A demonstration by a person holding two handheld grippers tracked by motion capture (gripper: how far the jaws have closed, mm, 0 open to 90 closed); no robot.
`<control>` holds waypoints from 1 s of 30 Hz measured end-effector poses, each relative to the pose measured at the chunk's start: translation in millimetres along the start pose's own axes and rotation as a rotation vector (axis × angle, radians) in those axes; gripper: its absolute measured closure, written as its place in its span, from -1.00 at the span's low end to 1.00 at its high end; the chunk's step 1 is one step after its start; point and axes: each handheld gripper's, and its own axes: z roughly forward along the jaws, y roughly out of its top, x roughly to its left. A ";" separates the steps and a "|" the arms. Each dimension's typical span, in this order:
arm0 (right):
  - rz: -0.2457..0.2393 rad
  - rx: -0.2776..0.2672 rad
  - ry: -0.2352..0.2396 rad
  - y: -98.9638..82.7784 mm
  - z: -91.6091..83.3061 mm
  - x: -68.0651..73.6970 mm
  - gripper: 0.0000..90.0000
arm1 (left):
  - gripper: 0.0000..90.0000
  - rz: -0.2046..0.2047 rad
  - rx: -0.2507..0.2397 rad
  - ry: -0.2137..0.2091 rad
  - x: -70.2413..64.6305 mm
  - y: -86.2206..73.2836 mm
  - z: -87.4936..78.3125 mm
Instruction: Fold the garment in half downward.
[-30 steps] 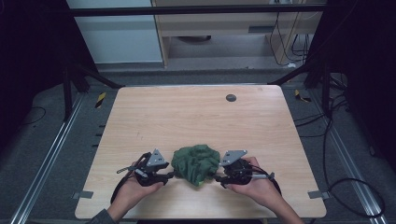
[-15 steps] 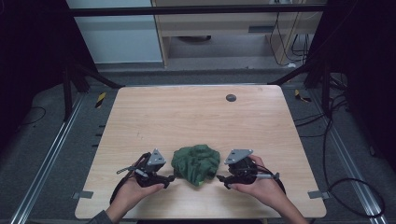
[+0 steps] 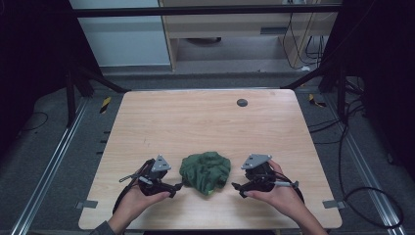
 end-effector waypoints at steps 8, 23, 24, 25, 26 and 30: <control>0.053 -0.017 -0.033 -6.0 -5.9 -11.7 -0.84 | -0.75 -0.034 0.001 0.010 9.5 -4.2 -4.9; 0.127 -0.040 -0.088 -14.2 -13.7 -38.8 -0.87 | -0.85 -0.073 -0.014 0.058 42.5 -19.9 -13.3; 0.141 -0.041 -0.090 -15.5 -13.6 -42.9 -0.87 | -0.85 -0.087 -0.016 0.067 46.8 -20.6 -13.3; 0.141 -0.041 -0.090 -15.5 -13.6 -42.9 -0.87 | -0.85 -0.087 -0.016 0.067 46.8 -20.6 -13.3; 0.152 -0.037 -0.095 -17.0 -13.0 -47.7 -0.85 | -0.85 -0.086 -0.010 0.085 52.4 -21.6 -12.5; 0.160 -0.026 -0.116 -19.5 -10.2 -56.4 -0.75 | -0.85 -0.096 -0.001 0.106 59.6 -23.6 -10.5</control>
